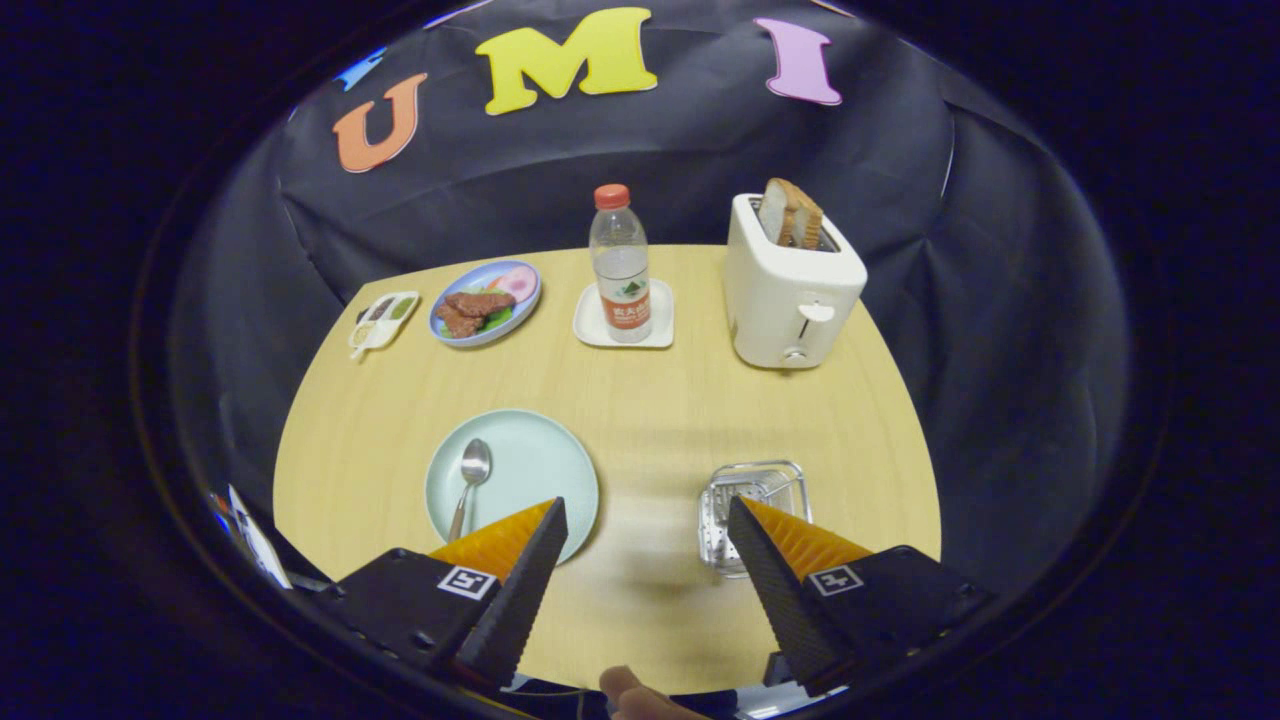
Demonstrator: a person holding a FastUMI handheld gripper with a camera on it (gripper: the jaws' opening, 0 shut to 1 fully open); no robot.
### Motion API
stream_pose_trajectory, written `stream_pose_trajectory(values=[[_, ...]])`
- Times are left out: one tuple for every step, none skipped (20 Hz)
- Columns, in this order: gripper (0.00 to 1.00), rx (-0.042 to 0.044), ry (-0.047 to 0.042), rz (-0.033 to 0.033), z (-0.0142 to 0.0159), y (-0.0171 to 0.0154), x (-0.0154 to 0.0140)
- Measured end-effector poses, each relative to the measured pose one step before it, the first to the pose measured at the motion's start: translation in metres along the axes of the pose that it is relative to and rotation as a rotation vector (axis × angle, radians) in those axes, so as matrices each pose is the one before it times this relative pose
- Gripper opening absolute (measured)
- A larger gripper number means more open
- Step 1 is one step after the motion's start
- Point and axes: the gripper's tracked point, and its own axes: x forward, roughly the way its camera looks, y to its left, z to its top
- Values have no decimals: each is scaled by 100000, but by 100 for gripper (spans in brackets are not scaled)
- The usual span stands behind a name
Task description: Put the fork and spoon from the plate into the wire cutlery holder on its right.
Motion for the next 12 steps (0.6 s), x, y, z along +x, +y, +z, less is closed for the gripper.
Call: stream_pose_trajectory(values=[[97,480,1223,866,-393,1004,342],[97,392,1522,825,-456,1094,403],[97,145,1339,80,-424,858,529],[97,-62,1284,35,-406,914,570],[97,311,1412,452,-492,952,548],[97,482,1353,739,-464,1016,564],[97,283,1372,478,-351,970,484],[97,48,853,211,-234,815,508],[97,-396,691,181,-241,838,505],[97,-750,444,407,-177,822,367],[97,-715,93,534,-210,833,421],[97,-577,195,198,-108,709,362]])
